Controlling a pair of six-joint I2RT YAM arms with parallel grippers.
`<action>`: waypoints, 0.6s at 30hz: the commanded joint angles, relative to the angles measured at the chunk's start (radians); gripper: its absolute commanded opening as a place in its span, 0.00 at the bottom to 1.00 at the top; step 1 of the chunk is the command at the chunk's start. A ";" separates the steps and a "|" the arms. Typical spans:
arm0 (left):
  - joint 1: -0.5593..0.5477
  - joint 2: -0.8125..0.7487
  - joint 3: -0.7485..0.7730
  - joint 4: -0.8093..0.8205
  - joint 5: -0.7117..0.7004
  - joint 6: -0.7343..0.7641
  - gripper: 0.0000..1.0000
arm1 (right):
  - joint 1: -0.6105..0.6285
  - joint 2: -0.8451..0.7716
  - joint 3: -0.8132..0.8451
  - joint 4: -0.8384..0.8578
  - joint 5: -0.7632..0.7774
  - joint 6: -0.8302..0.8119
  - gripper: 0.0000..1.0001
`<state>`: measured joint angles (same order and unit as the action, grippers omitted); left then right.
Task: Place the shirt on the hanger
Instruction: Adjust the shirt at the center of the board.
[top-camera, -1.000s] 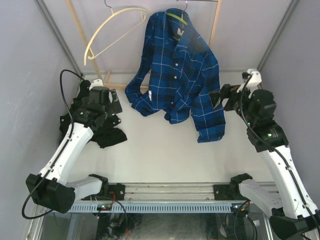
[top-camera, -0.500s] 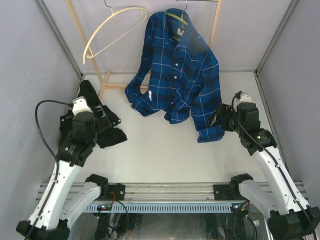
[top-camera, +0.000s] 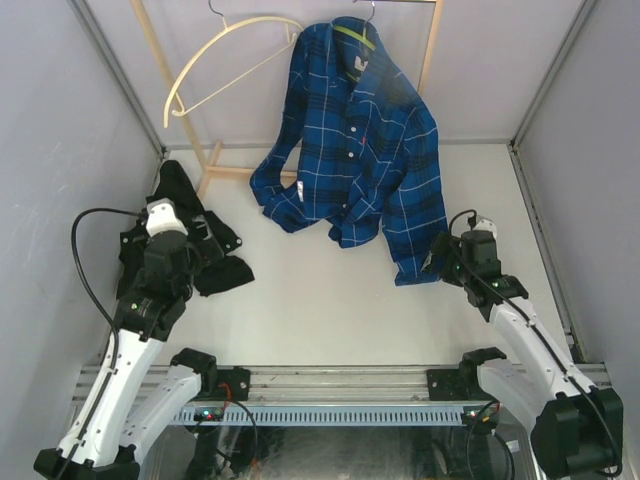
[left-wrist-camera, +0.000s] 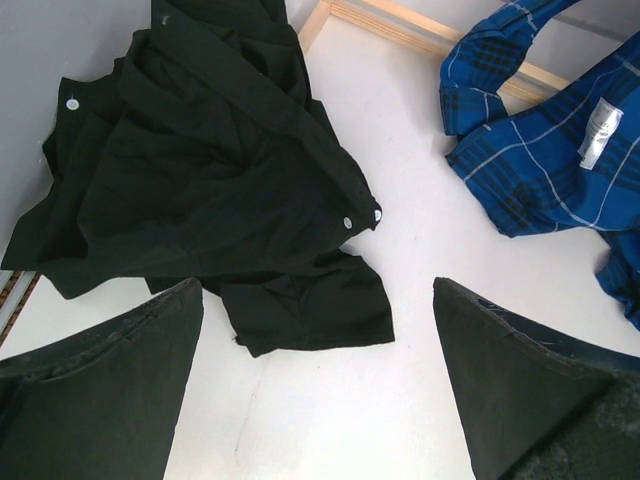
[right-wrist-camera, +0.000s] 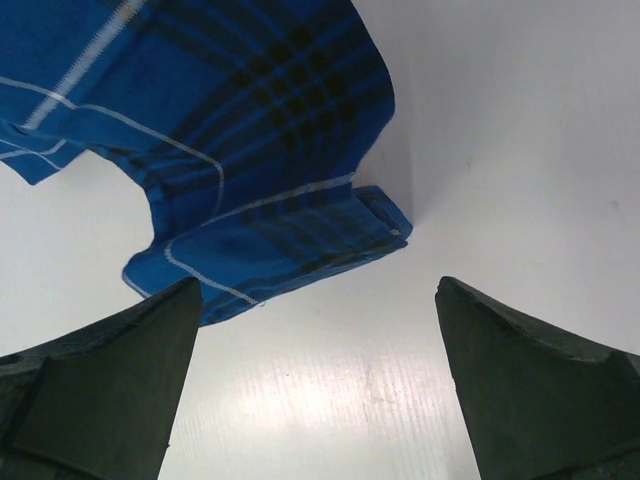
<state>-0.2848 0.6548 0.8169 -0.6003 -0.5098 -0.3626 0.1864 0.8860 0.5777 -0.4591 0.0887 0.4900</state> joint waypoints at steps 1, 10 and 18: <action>0.007 -0.002 -0.006 0.041 0.026 0.020 1.00 | -0.050 -0.004 -0.075 0.253 -0.140 -0.002 0.99; 0.006 -0.011 -0.015 0.064 0.092 0.030 1.00 | -0.150 0.111 -0.195 0.577 -0.304 -0.042 0.92; 0.006 -0.009 -0.018 0.069 0.104 0.030 1.00 | -0.048 0.190 -0.219 0.711 -0.299 -0.036 0.44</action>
<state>-0.2848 0.6533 0.8162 -0.5827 -0.4290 -0.3527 0.0753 1.0630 0.3489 0.1024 -0.2111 0.4511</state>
